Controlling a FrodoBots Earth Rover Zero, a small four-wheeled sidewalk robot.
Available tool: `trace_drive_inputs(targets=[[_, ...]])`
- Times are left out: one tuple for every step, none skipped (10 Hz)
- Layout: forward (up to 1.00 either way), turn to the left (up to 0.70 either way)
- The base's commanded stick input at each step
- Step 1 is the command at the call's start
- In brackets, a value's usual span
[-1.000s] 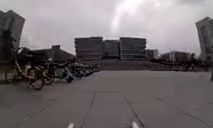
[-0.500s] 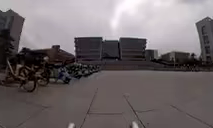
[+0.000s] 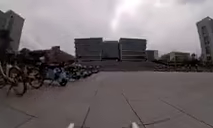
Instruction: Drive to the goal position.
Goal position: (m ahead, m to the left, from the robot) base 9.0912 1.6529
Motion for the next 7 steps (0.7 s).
trace_drive_inputs(targets=[[0.70,0.00],[0.70,0.00],[0.70,0.00],[0.70,0.00],[0.70,0.00],[0.70,0.00],[0.70,0.00]])
